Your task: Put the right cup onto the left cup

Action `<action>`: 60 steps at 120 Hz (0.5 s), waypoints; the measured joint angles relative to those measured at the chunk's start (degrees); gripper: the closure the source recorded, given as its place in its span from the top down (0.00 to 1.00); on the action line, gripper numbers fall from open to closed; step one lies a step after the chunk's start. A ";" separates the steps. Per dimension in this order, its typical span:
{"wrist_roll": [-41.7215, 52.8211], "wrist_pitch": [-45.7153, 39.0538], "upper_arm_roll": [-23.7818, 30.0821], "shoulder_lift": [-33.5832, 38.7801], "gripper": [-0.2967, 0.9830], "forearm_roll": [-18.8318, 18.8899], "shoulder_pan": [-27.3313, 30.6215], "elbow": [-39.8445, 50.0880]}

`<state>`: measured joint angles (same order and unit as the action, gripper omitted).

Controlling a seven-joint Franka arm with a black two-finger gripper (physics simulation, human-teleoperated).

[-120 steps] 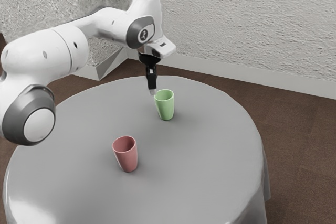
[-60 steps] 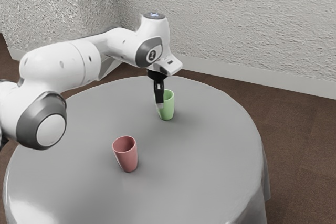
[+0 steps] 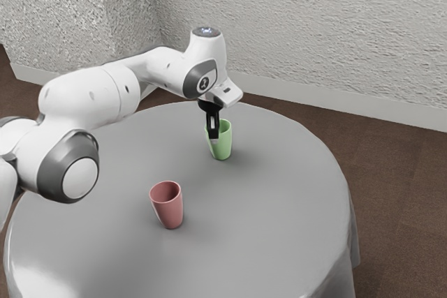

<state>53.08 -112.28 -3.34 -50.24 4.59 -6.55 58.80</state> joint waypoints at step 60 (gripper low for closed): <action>0.14 -0.16 0.59 0.64 0.16 0.66 -0.07 -0.53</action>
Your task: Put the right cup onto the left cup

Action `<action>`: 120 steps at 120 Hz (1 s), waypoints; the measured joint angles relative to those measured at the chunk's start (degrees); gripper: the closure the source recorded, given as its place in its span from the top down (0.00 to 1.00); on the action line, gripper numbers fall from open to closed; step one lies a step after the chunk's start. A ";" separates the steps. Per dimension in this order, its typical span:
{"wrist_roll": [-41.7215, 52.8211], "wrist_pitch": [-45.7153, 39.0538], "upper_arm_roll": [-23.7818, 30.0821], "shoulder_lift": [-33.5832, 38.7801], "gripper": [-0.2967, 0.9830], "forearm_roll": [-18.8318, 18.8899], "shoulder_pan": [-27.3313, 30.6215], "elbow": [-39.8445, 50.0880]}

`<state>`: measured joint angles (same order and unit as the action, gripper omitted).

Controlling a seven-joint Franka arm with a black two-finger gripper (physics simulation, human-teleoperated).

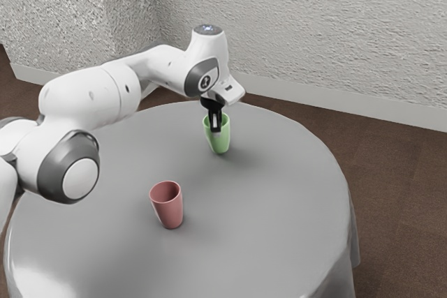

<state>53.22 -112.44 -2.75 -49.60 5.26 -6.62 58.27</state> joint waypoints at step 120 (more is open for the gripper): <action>-8.34 3.98 2.72 35.32 0.15 6.34 -4.42 39.21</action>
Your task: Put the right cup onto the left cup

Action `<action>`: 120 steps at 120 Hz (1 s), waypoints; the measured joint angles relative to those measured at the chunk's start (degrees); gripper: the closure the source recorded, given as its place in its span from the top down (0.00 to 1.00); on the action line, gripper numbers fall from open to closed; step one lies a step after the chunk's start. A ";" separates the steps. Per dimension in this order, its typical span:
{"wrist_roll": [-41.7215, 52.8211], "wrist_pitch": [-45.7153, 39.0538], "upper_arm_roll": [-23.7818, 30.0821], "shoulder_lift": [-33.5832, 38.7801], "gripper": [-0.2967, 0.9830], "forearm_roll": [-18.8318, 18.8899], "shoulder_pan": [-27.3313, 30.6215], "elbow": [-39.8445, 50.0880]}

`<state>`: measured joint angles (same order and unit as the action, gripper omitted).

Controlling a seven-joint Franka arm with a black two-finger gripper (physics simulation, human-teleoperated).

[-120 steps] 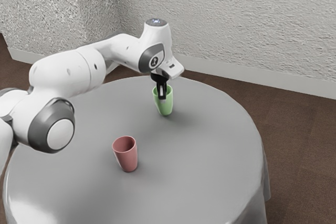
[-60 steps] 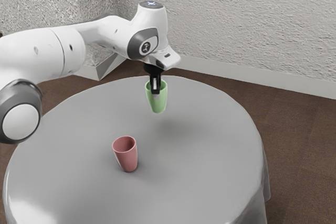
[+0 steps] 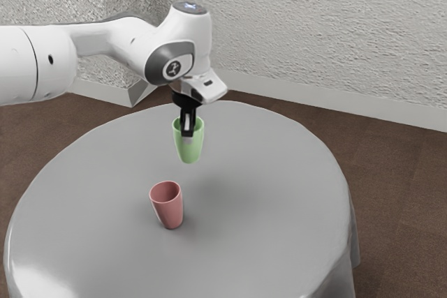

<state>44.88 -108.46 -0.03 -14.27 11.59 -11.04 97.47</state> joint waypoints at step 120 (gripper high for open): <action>-10.38 1.63 2.62 11.51 0.15 2.74 -0.69 16.91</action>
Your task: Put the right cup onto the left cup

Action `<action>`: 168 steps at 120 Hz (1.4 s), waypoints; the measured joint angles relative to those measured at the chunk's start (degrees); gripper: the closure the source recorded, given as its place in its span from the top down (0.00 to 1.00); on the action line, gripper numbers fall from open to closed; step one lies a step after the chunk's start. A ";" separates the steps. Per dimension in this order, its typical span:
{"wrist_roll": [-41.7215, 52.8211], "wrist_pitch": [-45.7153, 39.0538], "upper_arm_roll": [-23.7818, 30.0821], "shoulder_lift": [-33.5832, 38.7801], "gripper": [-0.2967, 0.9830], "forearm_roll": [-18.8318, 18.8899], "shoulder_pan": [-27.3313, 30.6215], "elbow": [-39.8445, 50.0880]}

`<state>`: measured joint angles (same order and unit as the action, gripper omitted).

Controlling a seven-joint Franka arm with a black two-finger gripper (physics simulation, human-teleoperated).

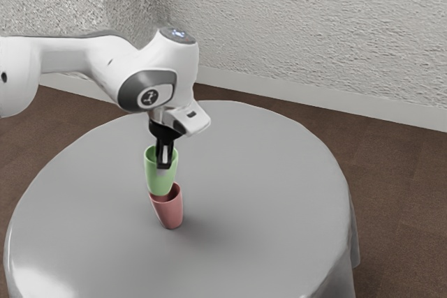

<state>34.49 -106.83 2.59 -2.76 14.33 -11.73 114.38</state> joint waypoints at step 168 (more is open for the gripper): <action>0.65 2.74 -2.68 -2.96 0.72 -4.35 2.48 -15.30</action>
<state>35.15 -104.08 -0.08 -5.72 9.98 -9.25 99.08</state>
